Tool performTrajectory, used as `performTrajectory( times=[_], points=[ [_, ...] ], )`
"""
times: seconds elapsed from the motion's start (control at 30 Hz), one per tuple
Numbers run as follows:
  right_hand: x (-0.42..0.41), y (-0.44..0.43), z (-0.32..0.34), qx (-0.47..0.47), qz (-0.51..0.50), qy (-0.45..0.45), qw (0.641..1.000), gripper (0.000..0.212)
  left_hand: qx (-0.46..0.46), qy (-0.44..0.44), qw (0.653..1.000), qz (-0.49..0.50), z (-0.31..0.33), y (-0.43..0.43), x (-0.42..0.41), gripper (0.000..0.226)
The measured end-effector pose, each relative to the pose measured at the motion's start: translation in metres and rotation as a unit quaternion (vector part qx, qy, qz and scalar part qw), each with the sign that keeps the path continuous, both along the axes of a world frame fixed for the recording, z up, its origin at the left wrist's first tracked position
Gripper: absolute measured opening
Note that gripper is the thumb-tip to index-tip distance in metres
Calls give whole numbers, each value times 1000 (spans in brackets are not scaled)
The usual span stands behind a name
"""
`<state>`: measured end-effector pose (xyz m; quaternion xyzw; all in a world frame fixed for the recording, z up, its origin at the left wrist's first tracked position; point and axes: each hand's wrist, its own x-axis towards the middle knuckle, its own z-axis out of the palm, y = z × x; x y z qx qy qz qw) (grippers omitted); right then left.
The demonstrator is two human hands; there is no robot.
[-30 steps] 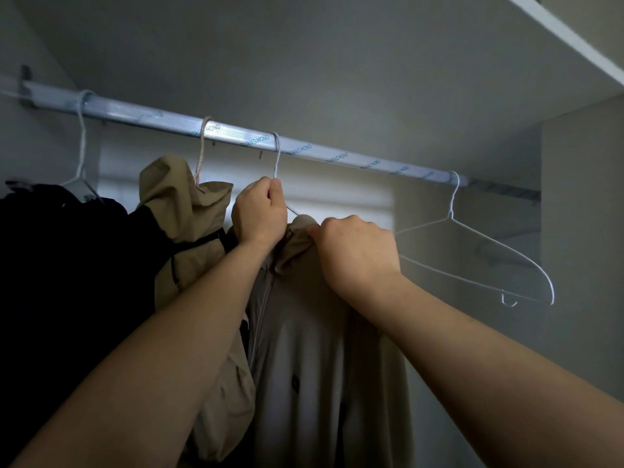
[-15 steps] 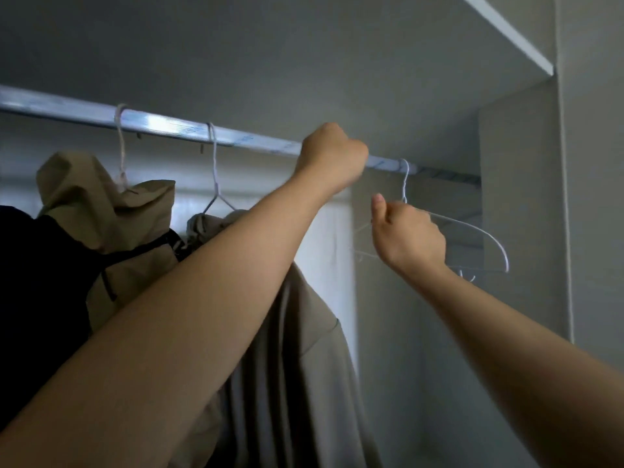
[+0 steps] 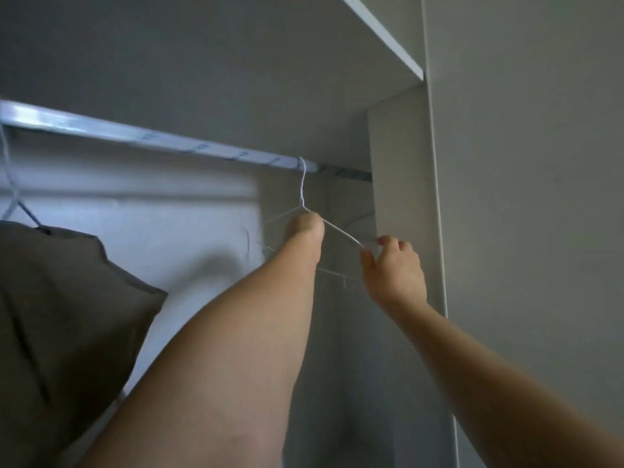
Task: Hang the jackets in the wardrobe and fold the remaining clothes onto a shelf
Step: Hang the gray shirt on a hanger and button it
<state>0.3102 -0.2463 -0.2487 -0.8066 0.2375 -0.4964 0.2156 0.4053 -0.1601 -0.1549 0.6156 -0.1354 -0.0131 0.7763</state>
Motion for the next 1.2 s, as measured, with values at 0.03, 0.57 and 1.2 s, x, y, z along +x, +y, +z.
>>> performTrajectory(
  times=[0.03, 0.57, 1.2],
  points=[
    [2, -3, 0, -4, 13, 9, 1000, 48, -27, 22, 999, -4, -10, -1, 14, 43],
    [13, 0, 23, -12, 141, -119, 983, 24, -288, 4, 924, -253, 7, -6, 24, 39],
    [-228, -55, -76, 109, -40, -135, 984, 33, -225, 119, 895, -367, -146, -25, -168, 32]
  ],
)
